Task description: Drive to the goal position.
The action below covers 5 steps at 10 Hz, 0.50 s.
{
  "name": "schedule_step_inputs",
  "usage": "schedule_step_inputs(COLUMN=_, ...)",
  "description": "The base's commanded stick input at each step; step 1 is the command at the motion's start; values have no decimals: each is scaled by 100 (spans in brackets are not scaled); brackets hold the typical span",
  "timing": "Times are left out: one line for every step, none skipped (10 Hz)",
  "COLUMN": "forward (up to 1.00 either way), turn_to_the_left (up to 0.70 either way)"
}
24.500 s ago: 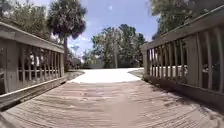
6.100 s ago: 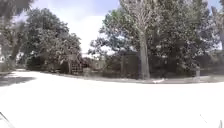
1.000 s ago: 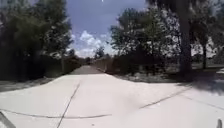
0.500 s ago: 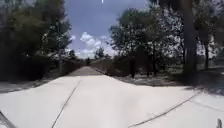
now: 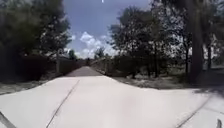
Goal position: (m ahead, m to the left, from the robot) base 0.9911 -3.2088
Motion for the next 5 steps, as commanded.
schedule_step_inputs(forward=50, turn_to_the_left=51)
schedule_step_inputs(forward=50, turn_to_the_left=19)
schedule_step_inputs(forward=50, turn_to_the_left=1)
schedule_step_inputs(forward=50, turn_to_the_left=1)
schedule_step_inputs(forward=50, turn_to_the_left=1)
